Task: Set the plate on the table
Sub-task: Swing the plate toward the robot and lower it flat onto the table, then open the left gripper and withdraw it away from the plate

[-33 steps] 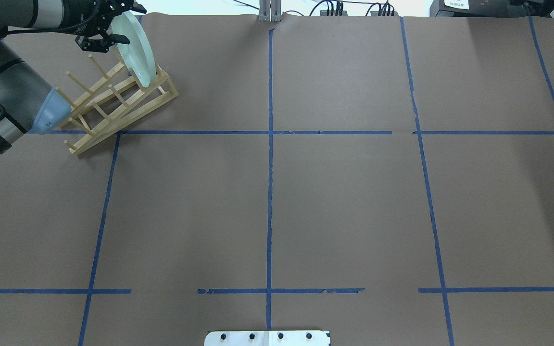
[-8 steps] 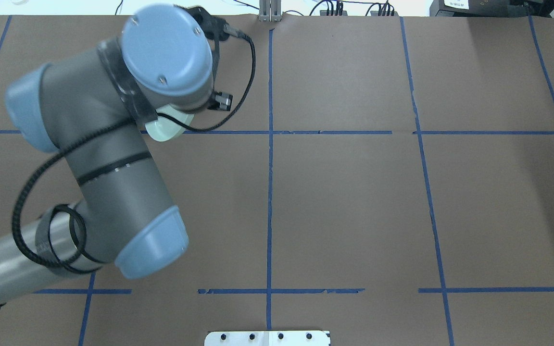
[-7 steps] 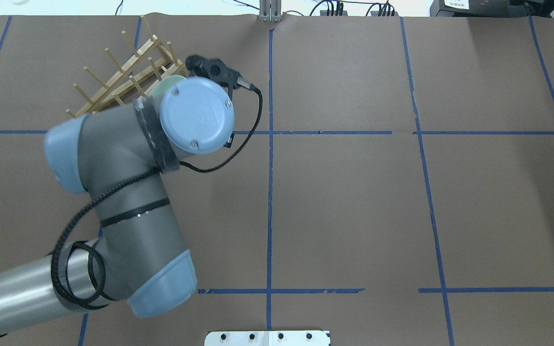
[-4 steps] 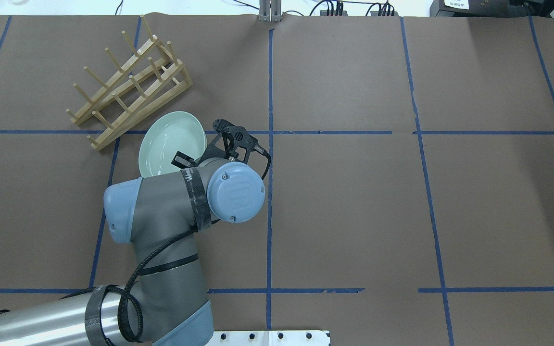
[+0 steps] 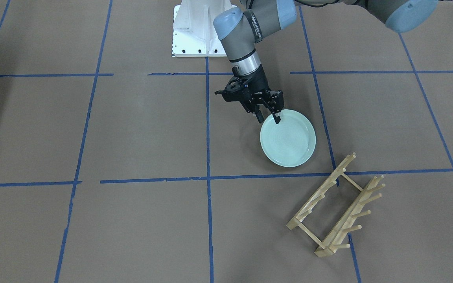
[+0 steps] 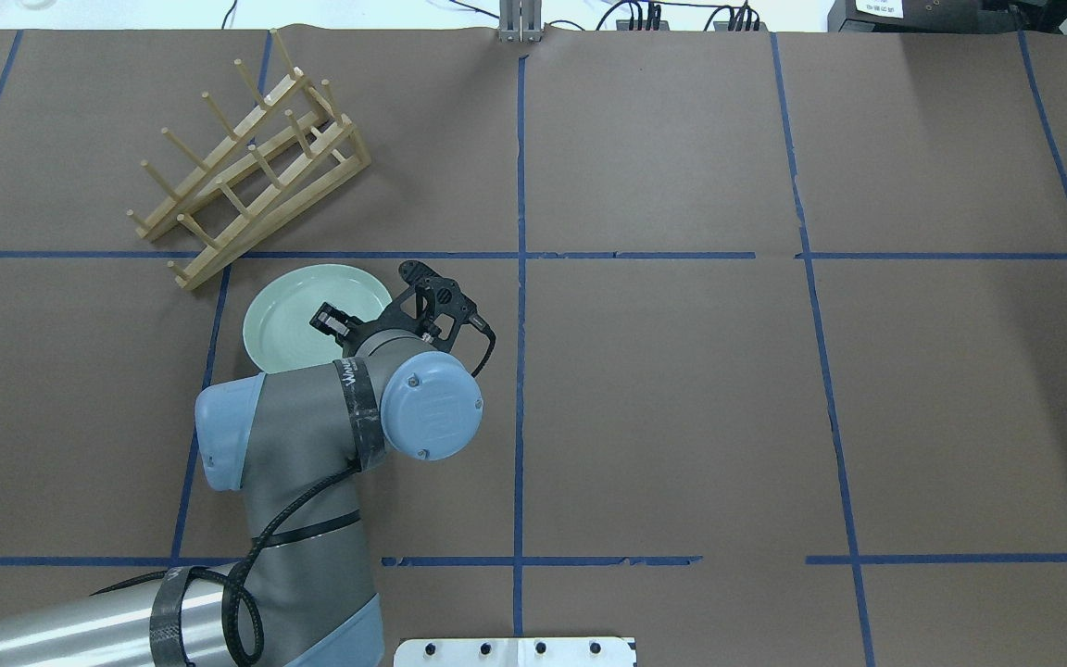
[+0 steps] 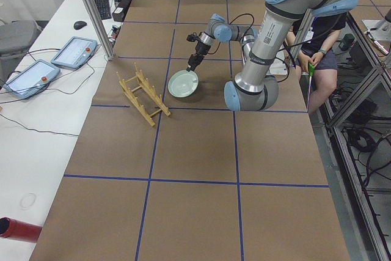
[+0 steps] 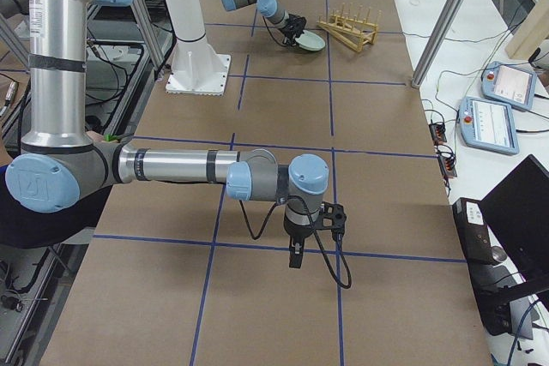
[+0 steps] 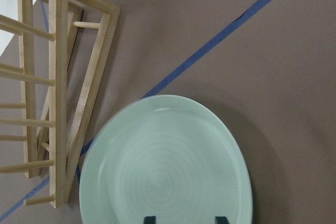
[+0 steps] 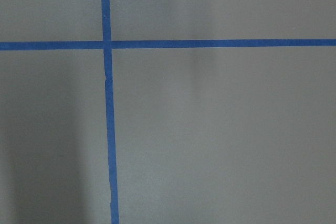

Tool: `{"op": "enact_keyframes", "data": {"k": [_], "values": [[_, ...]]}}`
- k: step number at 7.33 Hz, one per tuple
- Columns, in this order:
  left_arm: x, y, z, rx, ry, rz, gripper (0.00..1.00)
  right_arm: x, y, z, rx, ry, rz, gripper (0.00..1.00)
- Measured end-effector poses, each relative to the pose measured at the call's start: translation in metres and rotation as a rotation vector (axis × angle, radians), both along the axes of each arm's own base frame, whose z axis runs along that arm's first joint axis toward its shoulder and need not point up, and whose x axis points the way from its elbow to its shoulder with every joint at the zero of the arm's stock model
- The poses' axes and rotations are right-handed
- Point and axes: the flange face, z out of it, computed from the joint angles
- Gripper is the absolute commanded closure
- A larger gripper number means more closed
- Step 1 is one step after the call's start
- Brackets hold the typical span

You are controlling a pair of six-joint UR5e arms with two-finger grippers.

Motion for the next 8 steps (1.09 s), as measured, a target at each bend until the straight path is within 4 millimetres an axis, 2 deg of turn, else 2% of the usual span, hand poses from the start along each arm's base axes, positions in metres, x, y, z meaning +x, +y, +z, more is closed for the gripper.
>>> {"op": "enact_keyframes", "data": {"k": [1, 2, 3, 4, 5, 6, 7, 8], "values": [[-0.004, 0.001, -0.004, 0.017, 0.011, 0.015, 0.0, 0.0, 0.0, 0.0, 0.0, 0.0, 0.0, 0.0], [-0.014, 0.0, -0.017, 0.038, 0.032, 0.032, 0.0, 0.0, 0.0, 0.0, 0.0, 0.0, 0.0, 0.0], [-0.035, -0.009, -0.035, 0.063, 0.059, 0.039, 0.0, 0.0, 0.0, 0.0, 0.0, 0.0, -0.001, 0.0], [-0.065, -0.029, -0.051, 0.08, 0.082, 0.053, 0.0, 0.0, 0.0, 0.0, 0.0, 0.0, 0.0, 0.0], [-0.103, -0.056, -0.063, 0.088, 0.104, 0.087, 0.0, 0.0, 0.0, 0.0, 0.0, 0.0, 0.0, 0.0], [-0.149, -0.09, -0.073, 0.103, 0.122, 0.136, 0.0, 0.0, 0.0, 0.0, -0.001, 0.0, 0.001, 0.0], [-0.197, -0.122, -0.077, 0.117, 0.139, 0.189, 0.0, 0.0, 0.0, 0.0, 0.0, 0.0, 0.001, 0.0], [-0.249, -0.154, -0.07, 0.117, 0.162, 0.236, 0.0, 0.0, 0.0, 0.0, 0.0, 0.0, 0.0, 0.0]]}}
